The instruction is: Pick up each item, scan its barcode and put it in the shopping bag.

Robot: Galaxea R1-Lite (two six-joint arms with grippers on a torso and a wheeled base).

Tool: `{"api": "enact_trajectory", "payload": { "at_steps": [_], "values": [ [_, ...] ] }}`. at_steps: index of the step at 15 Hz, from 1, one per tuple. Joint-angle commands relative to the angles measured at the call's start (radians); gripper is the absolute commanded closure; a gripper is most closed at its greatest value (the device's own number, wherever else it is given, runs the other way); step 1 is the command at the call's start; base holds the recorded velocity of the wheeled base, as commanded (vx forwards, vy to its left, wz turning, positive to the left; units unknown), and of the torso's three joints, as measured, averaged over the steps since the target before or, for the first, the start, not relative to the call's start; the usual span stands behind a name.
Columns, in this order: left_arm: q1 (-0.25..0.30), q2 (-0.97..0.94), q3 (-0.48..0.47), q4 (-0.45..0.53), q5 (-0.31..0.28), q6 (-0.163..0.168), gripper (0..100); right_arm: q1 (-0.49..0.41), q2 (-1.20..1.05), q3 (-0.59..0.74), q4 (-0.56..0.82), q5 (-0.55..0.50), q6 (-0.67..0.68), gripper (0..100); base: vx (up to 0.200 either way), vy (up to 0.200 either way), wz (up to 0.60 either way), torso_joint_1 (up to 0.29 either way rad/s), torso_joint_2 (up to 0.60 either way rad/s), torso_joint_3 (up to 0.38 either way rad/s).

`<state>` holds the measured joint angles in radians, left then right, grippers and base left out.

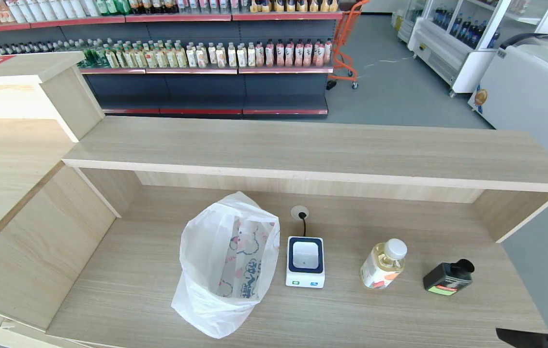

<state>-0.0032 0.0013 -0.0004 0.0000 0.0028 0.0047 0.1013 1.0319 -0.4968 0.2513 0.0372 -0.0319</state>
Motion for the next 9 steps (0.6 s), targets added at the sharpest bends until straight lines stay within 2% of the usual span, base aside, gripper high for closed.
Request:
{"api": "enact_trajectory", "payload": {
  "at_steps": [1,6,8,9],
  "values": [
    [0.000,0.000,0.000,0.000,0.000,0.000,0,0.017,0.364,0.104,-0.330,-0.033,-0.005,0,0.000,0.000,0.00,0.000,0.00,0.000],
    [0.000,0.000,-0.001,0.000,0.000,0.000,0,0.046,0.632,0.167,-0.696,-0.031,-0.005,0,0.000,0.000,0.00,0.000,0.00,0.000],
    [0.000,0.000,0.000,0.000,0.000,0.000,0,0.055,0.701,0.169,-0.800,-0.033,-0.005,0,0.000,0.000,0.00,0.000,0.00,0.000],
    [0.000,0.000,-0.001,0.000,0.000,0.000,0,0.083,0.754,0.173,-0.885,-0.033,-0.003,0,0.000,0.000,0.00,0.000,0.00,0.000]
  ]
}}
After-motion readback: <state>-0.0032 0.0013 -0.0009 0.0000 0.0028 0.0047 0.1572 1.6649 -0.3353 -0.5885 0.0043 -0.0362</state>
